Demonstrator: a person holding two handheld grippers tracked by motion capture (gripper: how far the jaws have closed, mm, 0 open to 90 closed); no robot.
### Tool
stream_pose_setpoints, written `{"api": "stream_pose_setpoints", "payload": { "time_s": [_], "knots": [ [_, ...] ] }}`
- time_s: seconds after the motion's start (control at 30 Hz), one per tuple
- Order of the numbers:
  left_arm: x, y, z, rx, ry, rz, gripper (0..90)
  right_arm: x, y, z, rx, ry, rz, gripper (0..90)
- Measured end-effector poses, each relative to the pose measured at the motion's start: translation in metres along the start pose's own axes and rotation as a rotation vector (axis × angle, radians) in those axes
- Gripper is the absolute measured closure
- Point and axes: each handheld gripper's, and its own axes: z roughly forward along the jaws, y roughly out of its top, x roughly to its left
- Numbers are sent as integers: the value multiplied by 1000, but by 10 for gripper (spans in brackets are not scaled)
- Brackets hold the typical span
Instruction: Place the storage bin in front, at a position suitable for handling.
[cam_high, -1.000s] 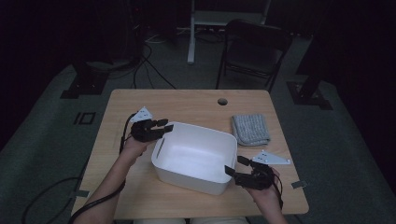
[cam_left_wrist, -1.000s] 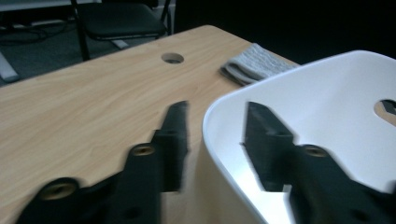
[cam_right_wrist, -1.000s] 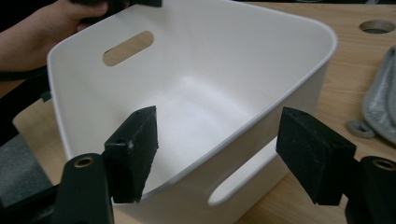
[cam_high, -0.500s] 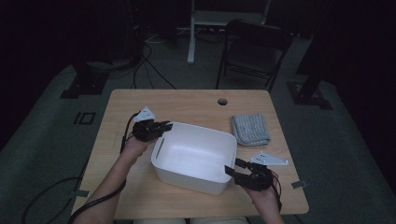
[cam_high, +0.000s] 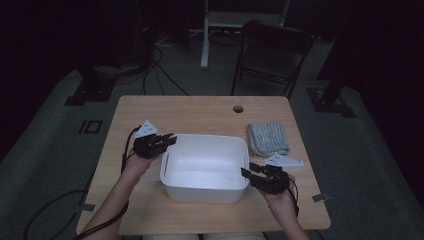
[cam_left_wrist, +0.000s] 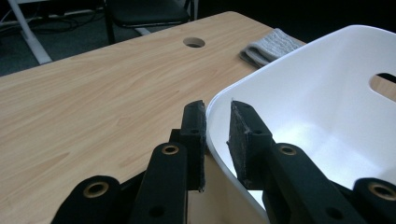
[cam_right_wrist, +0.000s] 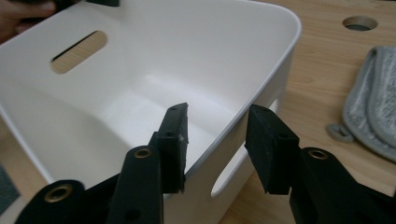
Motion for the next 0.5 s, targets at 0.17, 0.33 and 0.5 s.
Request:
{"api": "stream_pose_setpoints", "payload": {
  "time_s": [0.17, 0.33, 0.5],
  "knots": [
    [-5, -1, -7, 20, 32, 10, 748, -6, 10, 10, 18, -47, -25, 645],
    [-7, -5, -14, -5, 24, -24, 736, -17, 20, 19, 18, -77, -25, 697],
    [-9, -7, -20, -12, 18, -22, 747, -29, 30, 27, 17, -92, -19, 753]
  ]
}}
